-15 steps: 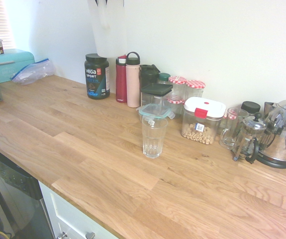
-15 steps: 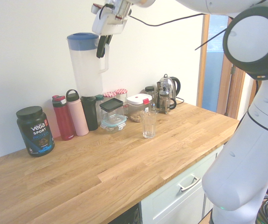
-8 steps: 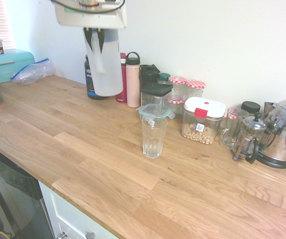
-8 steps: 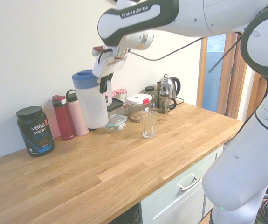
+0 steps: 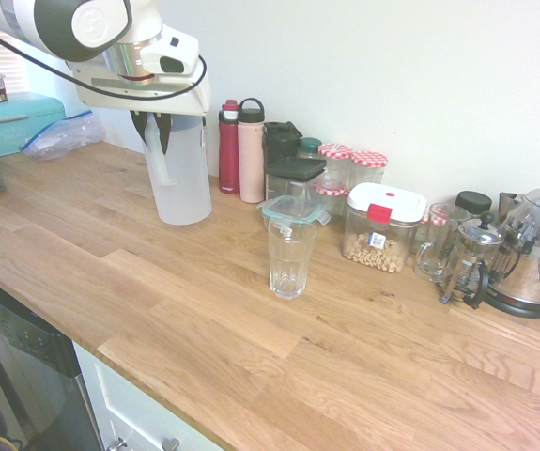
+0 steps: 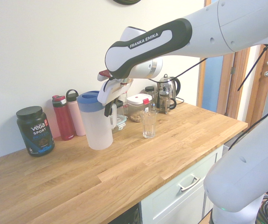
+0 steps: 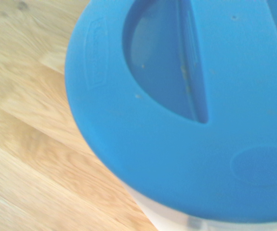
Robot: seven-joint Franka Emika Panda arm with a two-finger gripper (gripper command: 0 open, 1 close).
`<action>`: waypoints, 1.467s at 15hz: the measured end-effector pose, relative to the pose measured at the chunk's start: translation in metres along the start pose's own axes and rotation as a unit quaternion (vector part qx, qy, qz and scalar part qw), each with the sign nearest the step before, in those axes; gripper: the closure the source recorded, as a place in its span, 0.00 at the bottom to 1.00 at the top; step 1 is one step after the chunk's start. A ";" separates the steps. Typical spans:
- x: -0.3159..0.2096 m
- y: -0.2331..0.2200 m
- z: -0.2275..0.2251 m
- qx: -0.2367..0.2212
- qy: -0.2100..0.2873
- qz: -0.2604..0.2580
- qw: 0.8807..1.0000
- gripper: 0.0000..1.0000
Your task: Pour me some water
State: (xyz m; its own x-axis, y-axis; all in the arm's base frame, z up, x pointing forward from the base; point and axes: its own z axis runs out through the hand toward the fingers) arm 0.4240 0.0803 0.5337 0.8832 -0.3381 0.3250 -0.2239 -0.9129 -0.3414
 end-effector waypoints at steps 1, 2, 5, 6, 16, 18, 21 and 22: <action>-0.002 -0.003 0.002 0.006 0.004 0.001 1.000 1.00; -0.003 -0.005 0.006 0.011 0.006 0.004 1.000 1.00; -0.006 -0.011 0.020 0.008 0.004 0.010 1.000 1.00; -0.009 -0.011 0.027 0.006 0.004 0.010 1.000 1.00; -0.020 -0.009 0.059 -0.005 -0.001 0.019 1.000 0.00; -0.020 -0.010 0.060 -0.006 -0.002 0.022 1.000 0.00; -0.019 -0.010 0.059 -0.004 0.003 0.024 1.000 0.00; -0.019 -0.010 0.059 -0.004 0.004 0.024 1.000 0.00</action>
State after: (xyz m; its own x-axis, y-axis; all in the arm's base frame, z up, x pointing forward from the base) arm 0.4336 0.1099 0.4790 0.8684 -0.3831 0.3149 -0.2694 -0.8975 -0.3491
